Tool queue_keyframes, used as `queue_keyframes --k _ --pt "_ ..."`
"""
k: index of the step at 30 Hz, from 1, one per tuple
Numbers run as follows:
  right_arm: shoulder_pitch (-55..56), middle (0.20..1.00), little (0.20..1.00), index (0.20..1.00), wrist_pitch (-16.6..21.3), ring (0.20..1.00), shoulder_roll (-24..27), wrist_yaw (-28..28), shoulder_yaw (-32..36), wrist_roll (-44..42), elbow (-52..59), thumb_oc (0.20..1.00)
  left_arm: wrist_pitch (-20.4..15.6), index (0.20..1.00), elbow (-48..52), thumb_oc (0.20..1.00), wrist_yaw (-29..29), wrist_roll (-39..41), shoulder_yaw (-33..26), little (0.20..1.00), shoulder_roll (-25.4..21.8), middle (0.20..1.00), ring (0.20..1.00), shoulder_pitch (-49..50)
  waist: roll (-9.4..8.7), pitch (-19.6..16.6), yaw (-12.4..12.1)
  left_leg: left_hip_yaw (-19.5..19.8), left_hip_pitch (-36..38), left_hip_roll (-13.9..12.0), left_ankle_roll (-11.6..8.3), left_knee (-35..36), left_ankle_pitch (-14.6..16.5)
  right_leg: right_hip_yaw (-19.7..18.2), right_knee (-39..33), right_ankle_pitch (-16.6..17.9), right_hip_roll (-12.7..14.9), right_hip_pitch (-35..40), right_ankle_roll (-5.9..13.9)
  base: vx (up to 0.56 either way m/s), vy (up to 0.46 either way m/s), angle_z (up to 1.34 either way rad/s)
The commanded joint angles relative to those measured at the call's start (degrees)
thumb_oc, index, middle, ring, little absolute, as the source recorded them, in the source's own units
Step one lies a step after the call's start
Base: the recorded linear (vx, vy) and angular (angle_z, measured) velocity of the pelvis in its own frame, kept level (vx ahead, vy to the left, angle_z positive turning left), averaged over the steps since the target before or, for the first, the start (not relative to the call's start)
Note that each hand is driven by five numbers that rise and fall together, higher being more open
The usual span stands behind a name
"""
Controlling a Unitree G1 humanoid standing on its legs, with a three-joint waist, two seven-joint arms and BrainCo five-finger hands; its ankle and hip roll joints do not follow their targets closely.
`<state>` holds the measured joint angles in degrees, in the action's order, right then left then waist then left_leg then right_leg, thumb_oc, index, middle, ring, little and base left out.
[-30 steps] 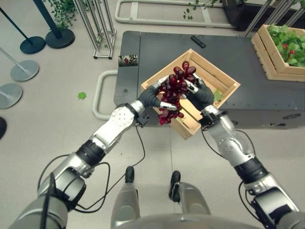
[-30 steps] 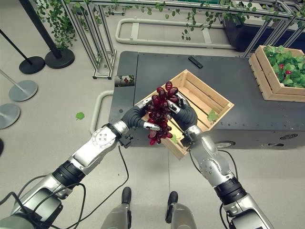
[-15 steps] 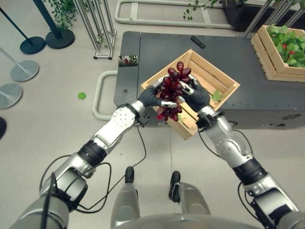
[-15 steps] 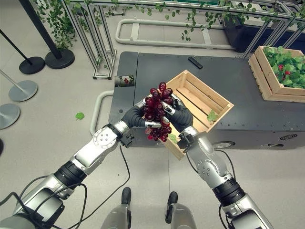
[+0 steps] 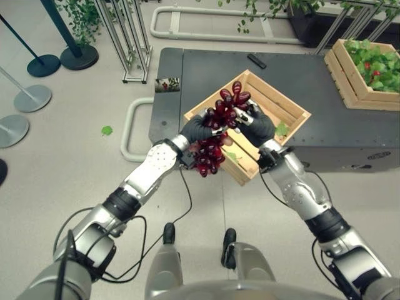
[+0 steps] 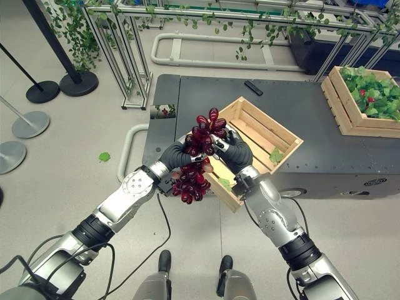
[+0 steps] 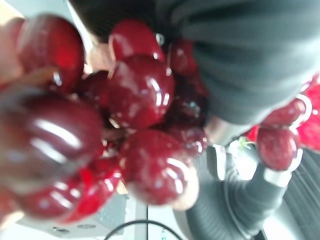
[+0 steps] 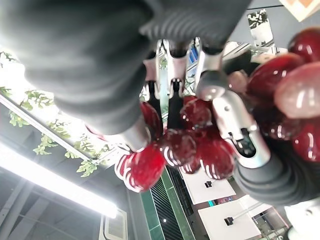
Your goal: Pick up the fruits from the basket on one side to the basket on the other side
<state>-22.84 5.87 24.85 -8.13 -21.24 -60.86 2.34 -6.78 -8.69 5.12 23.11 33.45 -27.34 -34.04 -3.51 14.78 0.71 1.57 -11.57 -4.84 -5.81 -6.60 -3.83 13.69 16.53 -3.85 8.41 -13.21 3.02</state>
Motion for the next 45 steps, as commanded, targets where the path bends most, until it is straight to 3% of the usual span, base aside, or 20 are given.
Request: queue_keyframes --k 1,4,6,13,20,21,23,27,33,41,43,44,45 --pt "-2.5 0.200 0.200 0.200 2.5 0.200 -4.9 -3.5 -1.3 -0.5 9.2 0.200 -2.1 0.200 -0.1 0.200 0.7 -2.8 0.4 0.200 3.4 0.200 0.200 -0.7 -2.66 -2.4 1.4 -0.3 0.4 1.2 2.40 -4.1 6.8 -0.9 -5.7 1.4 1.8 3.7 4.73 0.00 0.000 0.00" --pt "-2.4 0.200 0.200 0.200 2.6 0.200 -4.8 -3.5 -1.2 -0.2 9.3 0.200 -2.1 0.200 -0.2 0.200 0.8 -2.7 0.2 0.200 3.3 0.200 0.200 -0.4 -2.64 -2.6 1.4 -0.4 0.6 1.1 2.35 -3.9 6.8 -0.8 -5.7 1.3 1.8 3.9 4.72 0.00 0.000 0.00" --pt "-2.4 1.000 1.000 1.000 2.6 1.000 -4.6 -3.6 -1.0 0.0 9.3 1.000 -2.3 0.200 0.1 0.200 0.8 -2.3 -0.5 0.200 3.0 0.200 0.200 0.1 -2.64 -2.6 1.3 -0.5 0.8 1.0 2.30 -3.9 6.8 -0.8 -5.7 1.3 1.8 4.1 4.71 0.00 0.000 0.00" --pt "1.0 1.000 1.000 1.000 3.5 1.000 -0.3 -2.1 6.3 6.0 8.6 1.000 -3.1 0.200 4.2 0.200 1.8 1.9 -6.2 0.200 -0.6 0.200 0.200 5.9 -2.65 -3.3 0.9 -0.3 1.5 1.1 2.21 -3.4 6.9 -0.5 -6.2 1.3 1.5 4.7 4.73 0.02 -0.005 0.00" --pt "8.9 1.000 1.000 1.000 5.2 1.000 4.3 0.0 18.2 14.5 6.2 1.000 -4.7 0.200 9.7 0.200 3.7 7.3 -17.9 0.200 -4.7 0.200 0.200 17.1 -2.23 -4.2 0.5 -0.1 2.7 1.1 2.05 -2.2 6.9 0.1 -6.6 1.0 1.3 5.7 4.76 0.03 -0.007 0.00" --pt "11.6 1.000 1.000 1.000 5.8 1.000 4.8 -0.1 21.6 15.1 5.5 1.000 -5.2 0.200 10.5 0.200 4.0 8.8 -21.7 0.200 -5.3 0.200 0.200 20.4 -2.06 -4.6 0.3 -0.1 3.0 1.2 1.98 -1.9 6.9 0.2 -6.8 1.0 1.3 6.1 4.78 0.06 -0.016 0.04" --pt "12.9 1.000 1.000 1.000 6.1 1.000 5.0 -0.1 23.2 15.5 4.9 1.000 -5.4 0.200 11.2 0.200 4.2 9.1 -23.3 0.200 -5.5 0.200 0.200 22.0 -2.01 -4.7 0.3 0.0 3.2 1.2 1.97 -1.7 6.9 0.3 -7.0 0.9 1.2 6.3 4.75 0.05 -0.011 0.04" --pt "18.3 1.000 1.000 1.000 8.3 1.000 1.6 3.0 30.9 20.3 -0.2 1.000 -6.8 0.200 12.5 0.200 3.8 10.5 -32.3 0.200 -3.8 0.200 0.200 29.2 -1.31 -5.5 0.0 0.2 4.6 1.3 1.98 -0.7 7.0 0.8 -7.3 0.4 1.0 7.6 4.60 0.05 -0.009 0.03" --pt "22.5 1.000 1.000 1.000 9.7 1.000 -3.2 5.9 34.5 26.9 -3.0 1.000 -9.2 0.200 13.5 0.200 0.4 9.7 -41.6 0.200 1.3 0.200 0.200 34.7 -0.30 -6.1 0.0 0.1 5.9 1.1 1.96 -0.4 7.4 0.9 -7.6 -0.5 0.7 8.8 4.21 0.04 -0.007 0.02" --pt "23.6 1.000 1.000 1.000 9.3 1.000 -2.9 5.2 33.9 30.3 -2.1 1.000 -10.9 0.200 15.0 0.200 -2.0 8.7 -46.5 0.200 4.9 0.200 0.200 38.7 0.25 -5.0 -0.8 0.4 6.2 0.0 1.20 -2.6 7.5 0.9 -5.7 -2.9 -1.0 9.5 2.66 -0.02 -0.078 -0.01" --pt "22.8 1.000 1.000 1.000 10.1 1.000 -1.8 6.1 33.7 32.2 -1.9 1.000 -11.7 0.200 14.5 0.200 -2.9 7.5 -46.8 0.200 5.2 0.200 0.200 39.0 0.88 -3.9 -2.0 1.7 4.0 -0.4 -0.69 -2.3 3.7 2.1 -9.9 -2.4 -2.3 9.9 1.77 -0.16 -0.121 -0.01" --pt "22.8 1.000 1.000 1.000 10.1 1.000 -1.7 6.1 33.7 32.2 -1.9 1.000 -11.7 0.200 14.5 0.200 -3.0 7.4 -46.8 0.200 5.3 0.200 0.200 39.0 0.96 -4.0 -1.8 1.9 3.9 -0.5 -0.78 -2.0 3.4 2.3 -10.3 -2.1 -2.4 10.0 1.69 -0.17 -0.038 0.02" --pt "22.7 1.000 1.000 1.000 10.5 1.000 -1.3 6.7 33.8 32.7 -2.0 1.000 -12.2 0.200 15.0 0.200 -3.3 6.9 -46.7 0.200 5.3 0.200 0.200 38.8 1.30 -3.5 -2.8 3.3 2.4 -0.8 -1.91 -0.4 0.7 2.9 -11.7 -1.9 -2.7 9.7 1.67 -0.25 -0.026 0.04"
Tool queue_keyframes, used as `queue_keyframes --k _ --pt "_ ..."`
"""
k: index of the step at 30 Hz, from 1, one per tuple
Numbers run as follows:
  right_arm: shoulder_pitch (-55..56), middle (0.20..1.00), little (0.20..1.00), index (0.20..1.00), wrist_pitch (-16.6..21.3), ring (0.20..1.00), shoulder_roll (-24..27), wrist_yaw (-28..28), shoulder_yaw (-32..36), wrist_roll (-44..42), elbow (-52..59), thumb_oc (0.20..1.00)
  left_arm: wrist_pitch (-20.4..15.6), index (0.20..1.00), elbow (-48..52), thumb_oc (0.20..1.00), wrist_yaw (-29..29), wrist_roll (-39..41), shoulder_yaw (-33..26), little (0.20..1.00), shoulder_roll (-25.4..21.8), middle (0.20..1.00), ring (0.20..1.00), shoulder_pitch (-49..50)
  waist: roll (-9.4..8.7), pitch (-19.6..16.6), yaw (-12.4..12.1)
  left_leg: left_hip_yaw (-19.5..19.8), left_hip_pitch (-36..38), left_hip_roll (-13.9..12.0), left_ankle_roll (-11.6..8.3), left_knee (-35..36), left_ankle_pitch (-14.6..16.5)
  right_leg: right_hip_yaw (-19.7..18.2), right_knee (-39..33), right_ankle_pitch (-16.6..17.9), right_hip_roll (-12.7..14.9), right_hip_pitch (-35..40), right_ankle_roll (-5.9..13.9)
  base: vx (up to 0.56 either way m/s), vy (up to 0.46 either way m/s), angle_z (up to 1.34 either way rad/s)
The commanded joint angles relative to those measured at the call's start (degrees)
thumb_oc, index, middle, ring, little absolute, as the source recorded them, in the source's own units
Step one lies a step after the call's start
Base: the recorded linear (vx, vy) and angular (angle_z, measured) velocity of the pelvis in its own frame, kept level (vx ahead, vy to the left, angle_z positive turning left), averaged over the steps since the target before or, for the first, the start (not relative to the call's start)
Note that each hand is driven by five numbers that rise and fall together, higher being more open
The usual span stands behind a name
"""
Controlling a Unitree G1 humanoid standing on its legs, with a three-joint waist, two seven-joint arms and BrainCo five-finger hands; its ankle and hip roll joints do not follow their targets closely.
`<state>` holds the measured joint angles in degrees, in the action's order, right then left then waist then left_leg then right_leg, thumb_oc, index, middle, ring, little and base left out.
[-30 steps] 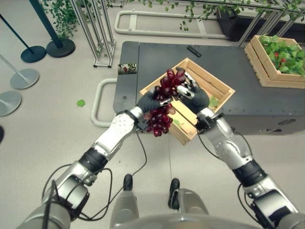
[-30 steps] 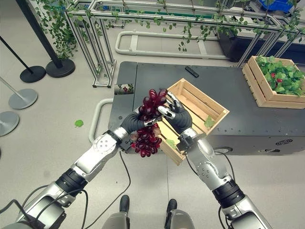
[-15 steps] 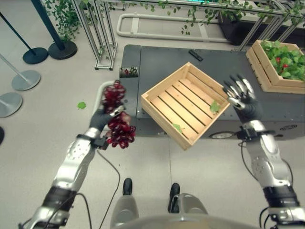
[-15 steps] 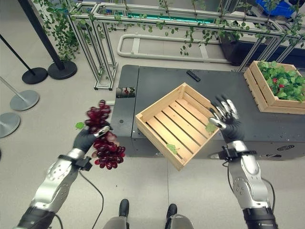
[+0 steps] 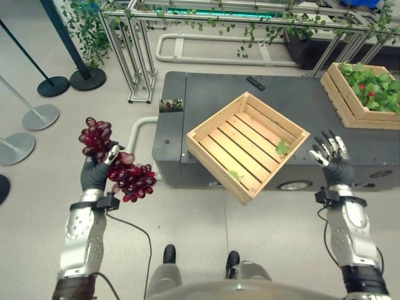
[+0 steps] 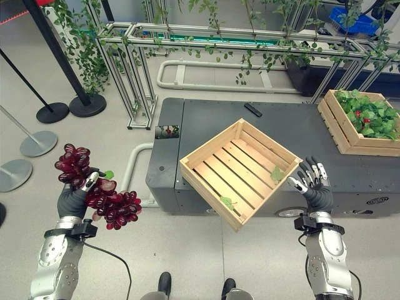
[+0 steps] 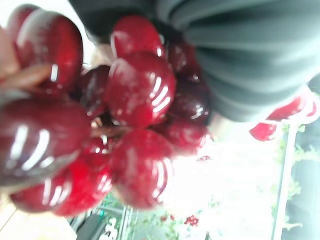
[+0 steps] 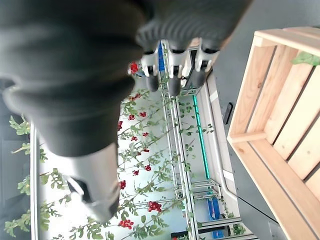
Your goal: Pick up the fruits from the basket on one side to the basket on the other side
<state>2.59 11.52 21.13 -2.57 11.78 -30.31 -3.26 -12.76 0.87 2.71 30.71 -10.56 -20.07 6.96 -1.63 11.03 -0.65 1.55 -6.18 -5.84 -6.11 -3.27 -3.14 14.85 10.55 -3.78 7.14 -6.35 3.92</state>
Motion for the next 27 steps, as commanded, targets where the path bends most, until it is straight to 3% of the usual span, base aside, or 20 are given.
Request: queue_keyframes --k 1,4,5,6,7,8,9,11,12,18,21,23,24,25,26,27 --pt "-2.8 1.000 1.000 1.000 5.4 1.000 3.0 2.6 1.8 3.4 3.8 1.000 -6.4 0.200 5.4 0.200 -1.5 -1.4 -2.4 0.200 -1.6 0.200 0.200 -2.9 -0.47 0.0 -1.3 4.1 -4.9 0.6 -2.27 -2.0 -1.9 3.7 -7.5 -1.1 -0.8 2.1 0.65 -0.34 -0.037 0.14" --pt "-2.8 1.000 1.000 1.000 5.3 1.000 3.4 2.9 2.0 4.5 4.2 1.000 -6.6 0.200 4.9 0.200 -0.7 -1.6 -1.6 0.200 -1.0 0.200 0.200 -3.6 -0.61 -0.4 0.1 2.0 -3.7 2.5 -0.03 -7.6 3.3 5.4 -7.8 0.9 1.0 -0.4 0.75 -0.22 -0.013 0.57" --pt "-2.8 1.000 1.000 1.000 5.3 1.000 3.4 2.9 2.0 4.5 4.2 1.000 -6.6 0.200 4.9 0.200 -0.7 -1.6 -1.6 0.200 -1.0 0.200 0.200 -3.6 -0.61 -0.4 0.1 2.0 -3.8 2.5 -0.02 -7.7 3.3 5.4 -7.8 0.9 1.0 -0.4 0.77 -0.16 0.058 0.79" --pt "-2.4 1.000 1.000 1.000 5.3 1.000 3.5 2.8 2.1 5.6 4.6 1.000 -6.9 0.200 4.9 0.200 0.0 -1.7 -1.4 0.200 -0.7 0.200 0.200 -3.8 -0.57 -0.4 1.1 0.6 -0.9 3.5 1.20 -12.6 8.1 5.6 -7.3 1.4 1.9 -0.9 0.60 -0.09 0.056 0.59" --pt "-2.4 1.000 1.000 1.000 5.3 1.000 3.5 2.8 2.1 5.6 4.7 1.000 -6.9 0.200 4.9 0.200 0.0 -1.7 -1.4 0.200 -0.7 0.200 0.200 -3.8 -0.54 -0.3 1.1 0.6 -0.9 3.5 1.22 -12.8 8.2 5.6 -7.2 1.4 1.9 -0.9 0.61 -0.11 0.163 0.51" --pt "-1.8 1.000 1.000 1.000 5.3 1.000 2.9 2.9 2.3 5.6 4.2 1.000 -7.5 0.200 4.7 0.200 -0.6 -3.1 -1.4 0.200 -0.7 0.200 0.200 -4.0 0.17 -0.1 2.1 -0.3 3.1 3.8 1.48 -14.9 12.1 5.5 -6.1 1.6 2.3 -1.1 0.68 -0.04 0.116 0.31" --pt "-1.9 1.000 1.000 1.000 5.3 1.000 2.9 2.9 2.3 5.6 4.2 1.000 -7.5 0.200 4.7 0.200 -0.7 -3.1 -1.4 0.200 -0.7 0.200 0.200 -4.0 0.02 0.0 2.2 -0.3 3.0 4.0 1.58 -14.8 11.8 5.6 -6.1 1.9 2.5 -1.1 0.71 -0.06 0.197 0.53" --pt "-0.8 1.000 1.000 1.000 5.3 1.000 2.0 3.3 2.8 5.8 4.6 1.000 -7.5 0.200 4.6 0.200 -1.2 -3.3 -1.3 0.200 -0.3 0.200 0.200 -4.1 0.71 -0.1 3.6 -1.6 6.1 3.7 2.30 -11.3 14.2 5.6 -5.4 3.2 3.6 -1.7 1.83 -0.11 0.265 0.55" --pt "-0.5 1.000 1.000 1.000 5.1 1.000 1.9 3.7 3.0 6.0 4.2 1.000 -7.5 0.200 4.4 0.200 -1.5 -3.6 -0.8 0.200 -0.5 0.200 0.200 -4.3 0.62 0.3 3.9 -2.0 5.3 4.7 3.33 -9.7 15.1 5.1 -4.4 4.5 5.3 -2.4 2.84 -0.12 0.264 0.24" --pt "-0.9 1.000 1.000 1.000 4.5 1.000 -0.8 3.9 1.6 6.5 3.8 1.000 -7.4 0.200 5.0 0.200 -1.8 -4.6 -1.1 0.200 -1.2 0.200 0.200 -4.0 -0.64 1.8 3.0 -5.0 4.5 8.0 6.24 -9.7 16.7 4.3 -3.5 8.9 10.0 -4.7 5.68 -0.13 0.273 -0.10" --pt "-1.3 1.000 1.000 1.000 3.7 1.000 -1.5 4.0 0.1 8.1 3.8 1.000 -7.0 0.200 4.7 0.200 -2.5 -5.6 -1.5 0.200 -1.8 0.200 0.200 -4.1 -0.65 2.0 2.6 -6.0 4.3 8.5 6.97 -10.0 16.8 3.3 -3.1 8.4 10.8 -5.1 6.03 -0.14 0.174 -0.40" --pt "-1.0 1.000 1.000 1.000 3.5 1.000 -1.8 3.6 -0.3 8.1 3.6 1.000 -7.0 0.200 4.9 0.200 -2.6 -5.8 -1.9 0.200 -2.3 0.200 0.200 -3.9 -0.65 1.8 3.0 -6.0 4.0 8.4 7.36 -10.5 16.5 1.0 -0.9 7.4 9.9 -5.4 5.86 -0.10 0.065 -0.30" --pt "-0.3 1.000 1.000 1.000 3.3 1.000 -1.7 2.8 -0.9 7.9 3.6 1.000 -6.9 0.200 5.1 0.200 -2.8 -6.1 -2.0 0.200 -2.6 0.200 0.200 -3.5 -0.29 1.6 2.7 -6.2 3.6 8.0 7.86 -11.3 16.0 -0.4 4.7 3.4 7.4 -4.7 4.77 -0.10 0.047 -0.10" --pt "-0.3 1.000 1.000 1.000 3.3 1.000 -1.8 2.8 -0.9 7.9 3.6 1.000 -6.9 0.200 5.1 0.200 -2.8 -6.1 -2.0 0.200 -2.6 0.200 0.200 -3.5 -0.43 1.5 2.7 -6.2 3.4 8.1 7.89 -11.3 15.8 -0.4 4.7 3.5 7.5 -4.9 4.72 -0.10 0.011 0.02" --pt "0.3 1.000 1.000 1.000 3.2 1.000 -1.7 2.2 -1.2 7.6 3.4 1.000 -6.8 0.200 5.1 0.200 -2.7 -5.9 -1.9 0.200 -2.4 0.200 0.200 -3.0 -0.49 0.3 2.5 -5.8 3.4 8.1 8.23 -11.3 15.7 -2.6 9.0 -1.3 3.3 -3.5 4.07 -0.03 -0.019 0.05" --pt "0.3 1.000 1.000 1.000 3.3 1.000 -1.7 2.2 -1.2 7.6 3.4 1.000 -6.8 0.200 5.1 0.200 -2.7 -5.9 -1.9 0.200 -2.4 0.200 0.200 -3.1 -0.58 0.1 2.5 -5.9 3.2 8.1 8.23 -11.2 15.4 -2.6 8.9 -1.1 3.3 -3.8 4.01 0.01 -0.136 0.05"
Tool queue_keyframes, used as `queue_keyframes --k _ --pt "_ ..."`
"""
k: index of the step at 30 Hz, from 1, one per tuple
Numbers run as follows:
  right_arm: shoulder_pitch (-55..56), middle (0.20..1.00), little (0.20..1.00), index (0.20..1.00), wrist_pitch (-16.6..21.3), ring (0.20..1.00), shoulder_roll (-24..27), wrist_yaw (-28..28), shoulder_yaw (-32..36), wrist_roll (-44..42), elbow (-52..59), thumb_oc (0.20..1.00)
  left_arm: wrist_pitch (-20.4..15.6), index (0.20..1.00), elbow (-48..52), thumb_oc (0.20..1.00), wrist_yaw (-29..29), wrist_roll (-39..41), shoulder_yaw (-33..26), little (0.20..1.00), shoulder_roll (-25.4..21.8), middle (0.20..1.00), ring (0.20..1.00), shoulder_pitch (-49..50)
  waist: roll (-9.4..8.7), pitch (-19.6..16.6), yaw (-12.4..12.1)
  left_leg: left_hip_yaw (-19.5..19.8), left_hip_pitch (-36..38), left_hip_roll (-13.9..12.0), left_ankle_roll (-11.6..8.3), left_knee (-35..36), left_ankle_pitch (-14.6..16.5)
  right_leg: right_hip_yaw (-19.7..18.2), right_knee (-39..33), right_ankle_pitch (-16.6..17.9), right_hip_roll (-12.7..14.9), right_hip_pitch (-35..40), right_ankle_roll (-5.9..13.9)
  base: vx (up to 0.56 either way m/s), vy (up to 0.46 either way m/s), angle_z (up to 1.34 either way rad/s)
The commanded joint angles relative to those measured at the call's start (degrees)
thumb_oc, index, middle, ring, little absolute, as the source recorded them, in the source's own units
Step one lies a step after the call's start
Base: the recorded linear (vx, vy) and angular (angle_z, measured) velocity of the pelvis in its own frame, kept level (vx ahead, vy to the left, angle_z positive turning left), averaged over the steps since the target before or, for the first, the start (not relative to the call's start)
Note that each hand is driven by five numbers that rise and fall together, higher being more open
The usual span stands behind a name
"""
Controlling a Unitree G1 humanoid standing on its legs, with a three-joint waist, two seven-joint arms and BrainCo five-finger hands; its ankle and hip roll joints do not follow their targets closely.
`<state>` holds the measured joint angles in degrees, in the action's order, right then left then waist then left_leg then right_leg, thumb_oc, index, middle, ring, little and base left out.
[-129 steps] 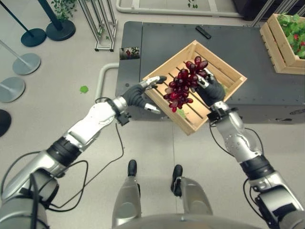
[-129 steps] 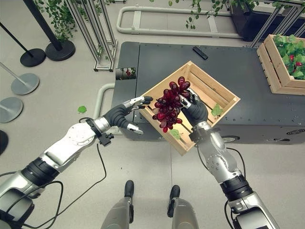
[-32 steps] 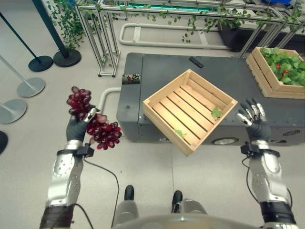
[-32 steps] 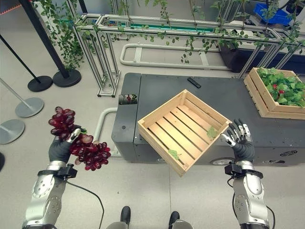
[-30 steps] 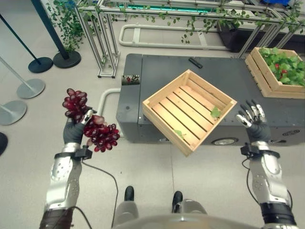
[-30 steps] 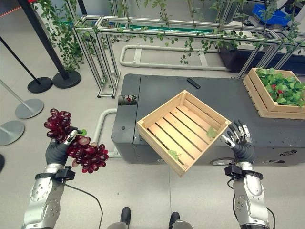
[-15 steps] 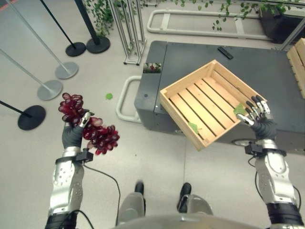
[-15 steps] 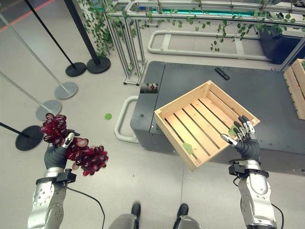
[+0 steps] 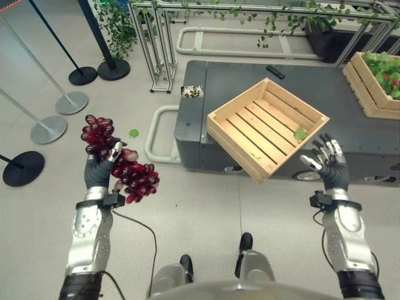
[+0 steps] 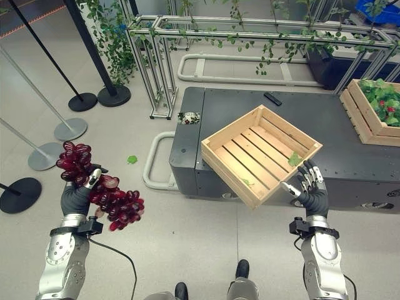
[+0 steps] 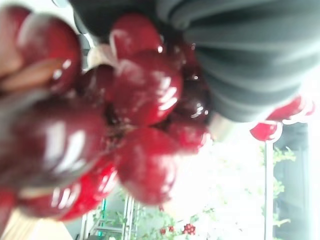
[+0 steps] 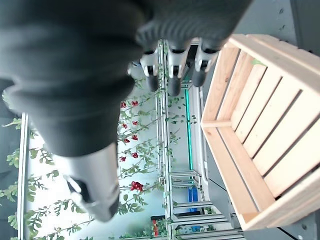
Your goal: Pick up the fruits from the basket on one side to the basket on the other side
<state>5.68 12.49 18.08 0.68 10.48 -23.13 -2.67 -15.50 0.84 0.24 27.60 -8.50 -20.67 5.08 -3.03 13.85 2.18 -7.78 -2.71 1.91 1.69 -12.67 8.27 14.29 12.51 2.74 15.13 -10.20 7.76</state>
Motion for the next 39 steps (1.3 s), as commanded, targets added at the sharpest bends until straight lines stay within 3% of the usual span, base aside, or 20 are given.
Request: queue_keyframes --k 1,6,11,18,19,20,21,22,23,25,28,29,31,32,33,35,36,37,38,39 --pt "-2.3 1.000 1.000 1.000 2.4 1.000 1.5 -1.3 0.0 0.0 2.8 1.000 -4.1 0.200 5.2 0.200 -0.3 -2.8 -4.2 0.200 -1.6 0.200 0.200 -0.7 -0.22 -4.0 -1.1 4.4 -0.5 1.0 -0.36 -2.3 3.7 -4.1 1.6 -8.1 -6.3 3.3 -0.56 0.03 -0.179 0.01" --pt "-1.6 1.000 1.000 1.000 2.5 1.000 3.0 -1.5 0.3 -0.1 2.9 1.000 -4.0 0.200 4.7 0.200 -0.3 -2.2 -4.5 0.200 0.3 0.200 0.200 1.1 0.40 -5.2 -1.6 4.1 -0.3 -0.7 -1.79 -1.7 2.7 -3.6 -2.6 -7.6 -7.7 5.5 -1.28 0.04 -0.136 -0.06" --pt "-1.2 1.000 1.000 1.000 2.7 1.000 3.8 -1.6 0.2 0.0 3.6 1.000 -3.6 0.200 4.9 0.200 0.0 -3.4 -3.4 0.200 0.2 0.200 0.200 1.9 1.24 -5.2 -1.9 5.6 -0.2 -2.5 -3.33 0.3 0.1 -0.7 -4.8 -8.5 -8.6 7.8 -2.44 -0.01 -0.117 0.16" --pt "-1.0 1.000 1.000 1.000 3.3 1.000 4.3 -2.0 -0.2 1.4 4.6 1.000 -3.7 0.200 4.7 0.200 -0.3 -4.1 -3.3 0.200 0.6 0.200 0.200 3.1 0.74 -4.0 -3.9 10.6 -1.8 -2.0 -4.06 1.0 -1.7 3.5 -5.2 -8.9 -8.7 9.0 -3.50 -0.04 -0.056 0.51" --pt "-1.2 1.000 1.000 1.000 3.6 1.000 4.4 -1.4 0.0 0.8 4.1 1.000 -3.8 0.200 4.2 0.200 -0.2 -3.9 -2.8 0.200 0.3 0.200 0.200 2.4 0.71 -2.9 -5.5 12.5 -4.2 -1.4 -4.50 0.1 -2.7 6.6 -5.8 -8.8 -7.8 9.2 -3.44 -0.13 -0.014 0.64" --pt "-1.3 1.000 1.000 1.000 3.6 1.000 4.4 -1.4 0.0 0.8 4.0 1.000 -3.8 0.200 4.2 0.200 -0.2 -3.9 -2.7 0.200 0.3 0.200 0.200 2.3 0.66 -3.0 -5.3 12.8 -4.6 -1.2 -4.43 0.1 -3.0 6.9 -6.0 -8.5 -7.7 9.0 -3.41 -0.20 0.025 1.07" --pt "-0.7 1.000 1.000 1.000 4.0 1.000 4.8 -0.4 1.5 1.1 4.6 1.000 -3.5 0.200 3.4 0.200 0.1 -3.4 -1.7 0.200 -0.1 0.200 0.200 0.6 1.06 -2.4 -5.6 9.9 -7.0 -2.6 -5.09 -0.4 -4.0 11.8 -6.2 -8.4 -6.1 9.0 -3.04 -0.09 0.047 1.36" --pt "-0.7 1.000 1.000 1.000 3.9 1.000 4.8 -0.4 1.5 1.1 4.6 1.000 -3.5 0.200 3.3 0.200 0.1 -3.4 -1.7 0.200 -0.1 0.200 0.200 0.6 1.11 -2.4 -5.5 10.1 -7.1 -2.6 -5.10 -0.5 -4.0 12.0 -6.2 -8.4 -6.1 9.0 -3.03 -0.04 0.131 2.19" --pt "-0.6 1.000 1.000 1.000 4.3 1.000 5.0 0.6 2.2 1.7 5.6 1.000 -3.6 0.200 2.6 0.200 0.2 -2.7 -0.6 0.200 -0.2 0.200 0.200 -1.0 1.63 -2.6 -4.8 2.6 -7.5 -6.4 -5.25 -0.8 -3.5 16.0 -6.6 -8.7 -5.0 10.0 -2.17 0.02 0.133 1.98" --pt "-0.7 1.000 1.000 1.000 4.4 1.000 4.7 1.6 2.7 2.7 5.9 1.000 -3.8 0.200 2.3 0.200 0.0 -3.2 -0.3 0.200 -1.0 0.200 0.200 -1.9 1.88 -2.6 -4.1 -4.8 -7.3 -9.3 -5.09 -1.6 -3.4 19.4 -6.3 -8.8 -4.1 10.8 -2.36 -0.01 0.148 1.48" --pt "-0.9 1.000 1.000 1.000 4.1 1.000 4.0 1.6 2.6 3.8 6.0 1.000 -4.1 0.200 2.7 0.200 0.0 -3.8 -0.6 0.200 -1.4 0.200 0.200 -1.1 2.00 -2.8 -4.8 -5.1 -7.1 -8.8 -4.78 -1.6 -2.8 22.0 -5.2 -8.6 -3.0 11.8 -2.03 0.11 0.243 1.43" --pt "-1.4 1.000 1.000 1.000 3.9 1.000 3.2 1.2 1.5 4.4 5.5 1.000 -4.5 0.200 2.7 0.200 -1.1 -4.5 -1.6 0.200 -1.8 0.200 0.200 -0.2 1.63 -3.4 -6.3 -3.5 -6.8 -6.7 -3.65 -1.6 -1.0 22.7 -3.0 -8.0 -1.1 12.5 -1.33 0.13 0.212 1.01" --pt "-1.7 1.000 1.000 1.000 3.7 1.000 2.5 0.9 0.9 4.5 5.3 1.000 -4.5 0.200 2.8 0.200 -1.5 -4.8 -2.3 0.200 -2.1 0.200 0.200 0.3 1.23 -3.6 -7.0 -2.8 -6.1 -5.4 -2.46 -1.1 -0.1 22.6 0.8 -7.9 0.7 12.2 -0.36 0.21 0.335 0.57" --pt "-2.2 1.000 1.000 1.000 3.5 1.000 1.6 0.6 -0.5 4.6 5.5 1.000 -4.8 0.200 3.6 0.200 -2.6 -5.6 -3.3 0.200 -3.1 0.200 0.200 0.4 1.14 -3.3 -7.9 -1.4 -4.9 -3.2 -0.99 -0.4 0.7 21.2 8.5 -4.6 3.7 10.7 1.84 0.22 0.359 0.26" --pt "-2.3 1.000 1.000 1.000 3.6 1.000 1.5 0.6 -0.5 4.6 5.4 1.000 -4.8 0.200 3.6 0.200 -2.7 -5.6 -3.3 0.200 -3.2 0.200 0.200 0.5 0.93 -3.2 -7.8 -1.4 -4.9 -2.8 -0.72 -0.3 0.8 21.0 9.1 -4.6 4.3 10.5 2.27 0.22 0.375 0.41" --pt "-3.0 1.000 1.000 1.000 3.6 1.000 1.2 0.3 -2.5 5.3 5.8 1.000 -5.3 0.200 3.9 0.200 -3.7 -5.4 -3.7 0.200 -3.5 0.200 0.200 0.1 1.65 -2.6 -8.1 1.4 -3.0 -0.1 0.98 1.2 1.2 17.1 16.9 -3.0 6.4 7.6 2.99 0.16 0.312 0.91" --pt "-3.2 1.000 1.000 1.000 3.9 1.000 1.0 0.1 -3.2 5.7 6.0 1.000 -5.5 0.200 4.4 0.200 -4.3 -5.9 -3.6 0.200 -3.5 0.200 0.200 0.1 2.23 -2.4 -8.3 2.5 -2.4 0.8 1.84 2.5 -0.4 15.1 19.2 -2.0 5.5 5.4 2.11 0.20 0.304 1.03" --pt "-3.2 1.000 1.000 1.000 3.6 1.000 1.2 -0.6 -4.4 6.4 6.5 1.000 -5.8 0.200 3.9 0.200 -5.3 -6.0 -2.4 0.200 -3.4 0.200 0.200 -1.6 2.99 -2.3 -6.3 7.9 -0.3 2.0 1.51 6.5 -2.2 5.6 18.4 -5.9 -2.8 -0.5 0.77 0.13 0.183 0.48" --pt "-3.3 1.000 1.000 1.000 3.6 1.000 1.3 -0.6 -4.4 6.4 6.5 1.000 -5.9 0.200 3.8 0.200 -5.3 -6.0 -2.4 0.200 -3.4 0.200 0.200 -1.7 3.11 -2.5 -6.3 7.9 -0.4 1.8 1.43 6.8 -2.6 5.7 18.1 -5.6 -3.0 -0.6 0.60 0.24 0.054 0.79" --pt "-2.4 1.000 1.000 1.000 3.8 1.000 1.7 -1.0 -4.3 6.0 7.0 1.000 -6.0 0.200 4.2 0.200 -5.1 -5.6 -1.8 0.200 -3.2 0.200 0.200 -2.7 3.26 -2.4 -5.8 12.2 0.3 2.7 0.49 8.0 -3.5 3.8 12.5 -7.0 -4.5 -2.4 -0.13 0.11 -0.025 1.05"
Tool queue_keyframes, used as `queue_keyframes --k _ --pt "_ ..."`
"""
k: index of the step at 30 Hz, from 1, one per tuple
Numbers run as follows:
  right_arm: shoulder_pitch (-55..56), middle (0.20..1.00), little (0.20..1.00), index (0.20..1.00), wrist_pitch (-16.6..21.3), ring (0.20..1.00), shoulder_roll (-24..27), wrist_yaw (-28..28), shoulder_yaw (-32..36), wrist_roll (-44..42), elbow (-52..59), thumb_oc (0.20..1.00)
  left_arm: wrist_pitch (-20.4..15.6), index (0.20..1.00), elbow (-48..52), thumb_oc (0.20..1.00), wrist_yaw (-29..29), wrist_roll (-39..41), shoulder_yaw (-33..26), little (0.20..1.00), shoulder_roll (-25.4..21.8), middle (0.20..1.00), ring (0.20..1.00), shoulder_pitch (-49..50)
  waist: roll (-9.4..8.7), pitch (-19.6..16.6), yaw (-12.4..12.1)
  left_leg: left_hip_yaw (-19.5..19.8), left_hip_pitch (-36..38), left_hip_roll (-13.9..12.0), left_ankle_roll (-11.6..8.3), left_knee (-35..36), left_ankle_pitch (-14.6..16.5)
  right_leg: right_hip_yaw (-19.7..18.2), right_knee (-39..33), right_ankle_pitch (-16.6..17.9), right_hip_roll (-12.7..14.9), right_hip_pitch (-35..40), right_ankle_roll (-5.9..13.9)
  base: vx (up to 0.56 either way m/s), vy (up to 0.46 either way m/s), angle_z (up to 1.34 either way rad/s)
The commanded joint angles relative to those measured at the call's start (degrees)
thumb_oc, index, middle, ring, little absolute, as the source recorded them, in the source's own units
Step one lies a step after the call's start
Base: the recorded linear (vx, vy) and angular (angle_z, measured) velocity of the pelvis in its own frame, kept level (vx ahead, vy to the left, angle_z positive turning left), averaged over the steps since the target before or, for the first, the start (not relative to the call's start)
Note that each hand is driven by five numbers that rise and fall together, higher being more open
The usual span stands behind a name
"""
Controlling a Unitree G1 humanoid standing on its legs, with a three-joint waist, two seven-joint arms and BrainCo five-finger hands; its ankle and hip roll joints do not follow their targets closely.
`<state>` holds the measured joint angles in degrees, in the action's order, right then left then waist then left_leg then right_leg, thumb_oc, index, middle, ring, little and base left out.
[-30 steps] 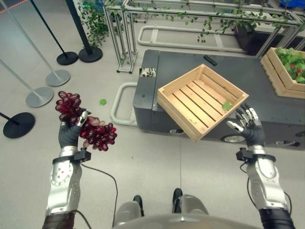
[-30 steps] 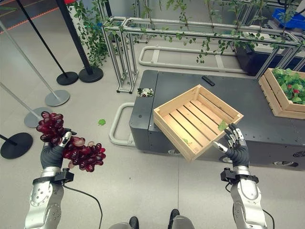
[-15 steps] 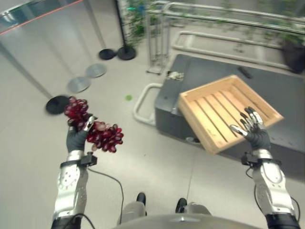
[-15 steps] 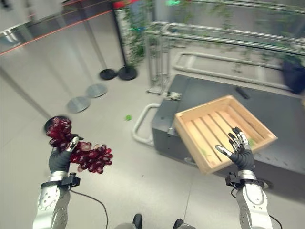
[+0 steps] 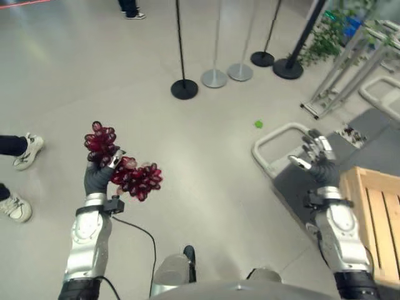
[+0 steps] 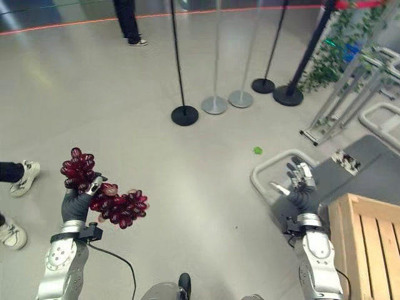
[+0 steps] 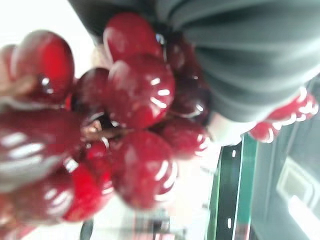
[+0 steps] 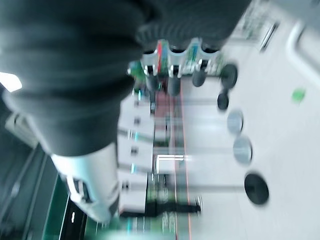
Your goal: Pick up the fruits from the basket on one side to the basket on the other side
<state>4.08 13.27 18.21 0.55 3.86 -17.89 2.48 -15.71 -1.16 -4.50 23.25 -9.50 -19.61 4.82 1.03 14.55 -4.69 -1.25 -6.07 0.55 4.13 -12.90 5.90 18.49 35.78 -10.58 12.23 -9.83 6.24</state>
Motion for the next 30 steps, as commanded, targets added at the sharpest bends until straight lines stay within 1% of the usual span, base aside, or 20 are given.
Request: queue_keyframes --k 1,2,3,4,5,6,7,9,11,13,14,16,18,19,22,23,24,25,27,30 --pt "-0.8 1.000 1.000 1.000 3.0 1.000 1.5 -0.9 2.4 0.7 1.8 1.000 -5.8 0.200 6.2 0.200 -0.4 -1.2 -0.8 0.200 -4.3 0.200 0.200 -2.4 -0.70 -3.2 1.3 6.0 3.5 4.0 -1.98 8.3 -1.4 -0.1 -11.3 6.7 -1.6 -2.7 1.30 0.25 -0.145 1.81" --pt "-0.2 1.000 1.000 1.000 3.4 1.000 1.9 -1.1 2.5 0.5 3.1 1.000 -6.0 0.200 7.0 0.200 0.0 -1.0 -0.5 0.200 -4.6 0.200 0.200 -3.1 -0.66 -3.3 1.9 10.9 3.0 4.5 -2.48 8.2 -1.2 -4.6 -20.3 7.0 -1.2 -3.4 1.30 0.11 -0.120 1.67" --pt "-0.2 1.000 1.000 1.000 3.4 1.000 1.9 -1.1 2.5 0.5 3.1 1.000 -6.0 0.200 7.1 0.200 0.1 -1.0 -0.5 0.200 -4.6 0.200 0.200 -3.1 -0.62 -3.4 2.0 11.0 2.7 4.6 -2.47 8.2 -1.4 -4.5 -20.8 7.5 -1.2 -3.4 1.30 0.34 -0.176 1.76" --pt "0.0 1.000 1.000 1.000 3.3 1.000 2.4 -1.6 2.3 0.0 3.3 1.000 -6.0 0.200 6.9 0.200 0.8 -0.1 0.2 0.200 -4.4 0.200 0.200 -3.6 -0.93 -4.0 4.2 16.0 3.6 6.2 -2.16 8.1 -0.9 -16.9 -25.3 7.7 -5.8 -4.0 2.38 0.20 -0.049 1.38" --pt "0.0 1.000 1.000 1.000 3.3 1.000 2.4 -1.6 2.3 -0.1 3.3 1.000 -6.0 0.200 6.9 0.200 0.8 -0.1 0.2 0.200 -4.4 0.200 0.200 -3.6 -0.98 -4.1 4.2 16.0 3.4 6.3 -2.16 8.1 -1.1 -16.9 -25.5 8.0 -5.8 -4.0 2.41 0.33 -0.125 1.79" --pt "0.0 1.000 1.000 1.000 3.3 1.000 3.2 -1.7 2.4 0.1 3.3 1.000 -6.3 0.200 6.8 0.200 1.5 0.1 1.1 0.200 -4.2 0.200 0.200 -4.0 -1.73 -4.2 4.7 19.7 4.2 7.7 -2.43 7.9 -0.8 -23.0 -26.7 9.1 -8.2 -3.6 2.90 0.11 -0.069 1.80" --pt "0.0 1.000 1.000 1.000 3.4 1.000 3.2 -1.7 2.4 0.1 3.3 1.000 -6.3 0.200 6.9 0.200 1.5 0.1 1.1 0.200 -4.2 0.200 0.200 -3.9 -1.68 -4.2 4.9 19.9 4.2 7.7 -2.44 7.9 -0.8 -22.8 -26.9 9.1 -8.1 -3.4 2.89 0.21 -0.221 2.09" --pt "-0.2 1.000 1.000 1.000 3.6 1.000 3.6 -2.3 2.1 -1.1 3.2 1.000 -6.2 0.200 7.9 0.200 2.4 -0.1 1.3 0.200 -4.1 0.200 0.200 -2.7 -2.77 -4.7 4.1 24.6 4.6 8.7 -3.42 6.2 -0.1 -22.2 -28.2 8.4 -8.9 -0.2 1.51 0.12 -0.248 1.73" --pt "-0.3 1.000 1.000 1.000 3.8 1.000 3.6 -2.4 2.1 -1.2 3.0 1.000 -6.2 0.200 7.9 0.200 2.4 -0.3 1.2 0.200 -4.0 0.200 0.200 -2.1 -3.03 -5.3 4.2 25.7 4.4 8.8 -4.00 6.4 -0.5 -21.5 -28.4 8.3 -9.3 0.4 1.08 0.07 -0.190 1.51" --pt "-0.6 1.000 1.000 1.000 3.7 1.000 4.0 -2.8 2.0 -2.3 3.1 1.000 -6.1 0.200 7.6 0.200 2.4 0.3 0.8 0.200 -3.2 0.200 0.200 -0.9 -3.17 -6.3 3.5 27.0 4.8 7.5 -5.66 6.3 -0.1 -19.3 -29.2 7.0 -10.1 2.5 0.16 0.12 -0.393 1.32" --pt "-0.5 1.000 1.000 1.000 4.0 1.000 4.2 -3.0 2.6 -3.6 3.6 1.000 -5.7 0.200 8.0 0.200 2.5 0.9 0.3 0.200 -2.7 0.200 0.200 0.3 -3.45 -6.8 3.4 27.9 4.2 6.3 -7.49 6.5 -1.2 -16.2 -30.5 6.9 -10.3 4.2 -0.51 0.05 -0.345 0.85" --pt "-0.5 1.000 1.000 1.000 4.1 1.000 4.4 -2.7 3.0 -4.2 3.5 1.000 -5.7 0.200 8.2 0.200 2.5 0.9 0.3 0.200 -2.7 0.200 0.200 0.4 -3.55 -6.9 3.4 28.2 3.6 5.7 -8.10 6.2 -1.3 -15.5 -31.1 6.3 -10.8 5.0 -0.97 0.01 -0.288 0.81" --pt "-1.4 1.000 1.000 1.000 4.7 1.000 4.9 -2.0 3.7 -5.1 3.2 1.000 -5.6 0.200 8.4 0.200 2.0 0.9 0.3 0.200 -2.9 0.200 0.200 0.1 -3.59 -7.1 3.6 28.2 1.3 3.4 -10.19 7.6 -4.3 -11.8 -33.2 5.8 -11.6 6.6 -1.68 -0.04 -0.348 1.06" --pt "-1.4 1.000 1.000 1.000 4.7 1.000 4.9 -2.0 3.7 -5.1 3.2 1.000 -5.6 0.200 8.4 0.200 2.0 0.9 0.3 0.200 -2.9 0.200 0.200 0.1 -3.60 -7.2 3.7 28.3 1.2 3.4 -10.19 7.7 -4.4 -11.7 -33.2 5.9 -11.5 6.5 -1.66 -0.07 -0.248 0.83" --pt "-2.8 1.000 1.000 1.000 5.4 1.000 5.8 -0.5 4.9 -5.6 3.5 1.000 -5.8 0.200 8.2 0.200 1.1 1.1 0.9 0.200 -3.0 0.200 0.200 -1.8 -3.09 -5.9 5.2 15.5 -2.9 -1.5 -10.69 9.1 -7.5 -7.5 -34.6 5.4 -10.8 7.3 -1.71 -0.13 -0.108 1.10" --pt "-3.4 1.000 1.000 1.000 5.8 1.000 5.6 0.6 5.2 -5.5 3.9 1.000 -5.9 0.200 7.7 0.200 0.8 1.2 1.5 0.200 -3.1 0.200 0.200 -2.7 -2.60 -5.4 6.2 4.7 -3.8 -5.5 -10.46 10.0 -9.2 -4.0 -35.1 5.0 -9.8 8.7 -1.56 -0.10 -0.097 1.19" --pt "-3.5 1.000 1.000 1.000 5.8 1.000 5.6 0.6 5.3 -5.5 3.9 1.000 -5.9 0.200 7.7 0.200 0.8 1.2 1.5 0.200 -3.1 0.200 0.200 -2.8 -2.58 -5.4 6.2 4.8 -3.9 -5.4 -10.43 10.1 -9.5 -3.9 -35.1 5.2 -9.8 8.5 -1.55 -0.16 -0.076 1.25" --pt "-4.1 1.000 1.000 1.000 5.7 1.000 5.8 0.8 4.9 -4.8 4.4 1.000 -5.8 0.200 7.3 0.200 1.1 1.6 2.4 0.200 -3.0 0.200 0.200 -3.7 -2.48 -4.9 6.6 -2.4 -5.1 -7.8 -10.70 8.4 -10.7 -0.8 -35.9 5.4 -8.3 9.2 -1.47 -0.15 -0.046 1.38" --pt "-4.3 1.000 1.000 1.000 5.7 1.000 5.8 0.6 4.5 -4.7 4.5 1.000 -5.8 0.200 7.2 0.200 1.4 1.6 2.4 0.200 -3.2 0.200 0.200 -3.9 -2.58 -4.7 6.4 -4.4 -4.7 -8.6 -10.81 6.4 -9.5 1.1 -36.5 6.0 -7.7 9.6 -1.58 -0.12 -0.051 1.18" --pt "-4.2 1.000 1.000 1.000 5.2 1.000 5.2 -0.5 3.2 -4.4 4.5 1.000 -5.8 0.200 7.5 0.200 2.7 1.9 1.9 0.200 -3.2 0.200 0.200 -2.9 -3.27 -5.3 4.3 -3.2 -0.8 -7.7 -10.36 1.2 -2.7 5.2 -36.6 6.1 -5.9 10.3 -2.44 -0.10 -0.010 0.59"
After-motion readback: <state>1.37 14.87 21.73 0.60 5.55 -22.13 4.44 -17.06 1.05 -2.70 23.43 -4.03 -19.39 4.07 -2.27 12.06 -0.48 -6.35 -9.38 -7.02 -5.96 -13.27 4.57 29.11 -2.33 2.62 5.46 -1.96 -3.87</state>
